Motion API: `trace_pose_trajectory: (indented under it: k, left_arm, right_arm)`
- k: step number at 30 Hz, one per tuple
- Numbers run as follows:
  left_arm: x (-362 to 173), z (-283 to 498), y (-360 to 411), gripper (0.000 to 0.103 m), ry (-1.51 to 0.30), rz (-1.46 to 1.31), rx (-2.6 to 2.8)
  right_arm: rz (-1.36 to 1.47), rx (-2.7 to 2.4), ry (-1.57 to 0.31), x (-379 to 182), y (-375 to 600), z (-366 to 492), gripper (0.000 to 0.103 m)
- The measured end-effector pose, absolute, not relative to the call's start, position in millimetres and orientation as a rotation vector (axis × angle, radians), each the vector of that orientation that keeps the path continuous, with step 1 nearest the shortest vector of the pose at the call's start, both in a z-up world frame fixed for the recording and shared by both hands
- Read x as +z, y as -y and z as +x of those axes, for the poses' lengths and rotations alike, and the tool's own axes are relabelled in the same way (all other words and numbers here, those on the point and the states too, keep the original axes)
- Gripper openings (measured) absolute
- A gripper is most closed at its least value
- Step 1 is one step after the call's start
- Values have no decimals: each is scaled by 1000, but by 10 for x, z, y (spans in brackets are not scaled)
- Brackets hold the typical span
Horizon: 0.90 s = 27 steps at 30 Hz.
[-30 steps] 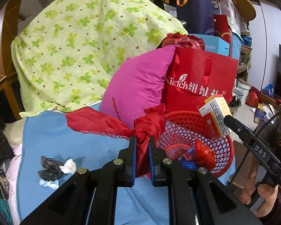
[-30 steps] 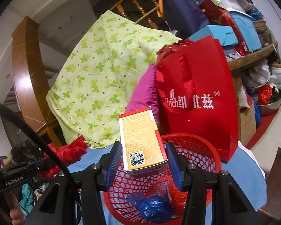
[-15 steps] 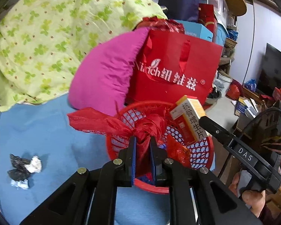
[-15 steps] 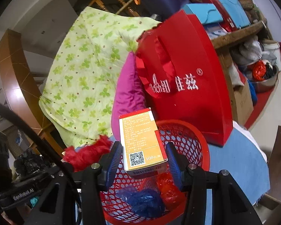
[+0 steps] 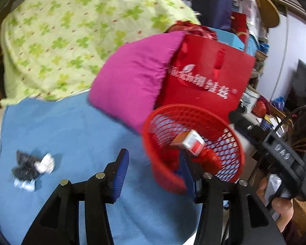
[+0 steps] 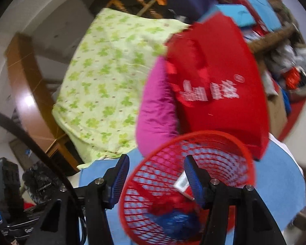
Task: Collect trash
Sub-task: 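Open both tools to drop the box and ribbon into the basket, then move both tools back over the black bags and clear tray on the blanket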
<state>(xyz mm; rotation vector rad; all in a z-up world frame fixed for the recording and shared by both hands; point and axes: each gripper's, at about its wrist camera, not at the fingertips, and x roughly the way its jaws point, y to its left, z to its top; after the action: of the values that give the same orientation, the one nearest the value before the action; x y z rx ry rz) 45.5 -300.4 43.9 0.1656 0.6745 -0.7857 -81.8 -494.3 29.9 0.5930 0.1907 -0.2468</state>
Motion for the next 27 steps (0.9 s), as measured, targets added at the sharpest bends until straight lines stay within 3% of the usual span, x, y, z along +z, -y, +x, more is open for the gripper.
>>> trace_pose_trajectory:
  k: [7, 17, 27]
  left_arm:
    - [176, 745, 1949, 53, -746, 61, -580]
    - [-296, 1066, 259, 53, -815, -92, -214]
    - [-649, 1088, 50, 53, -856, -74, -177]
  right_arm:
    - [449, -109, -175, 427, 4268, -527, 60]
    - [388, 55, -357, 170, 3386, 193, 60]
    - [396, 118, -560, -225, 2914, 803, 60]
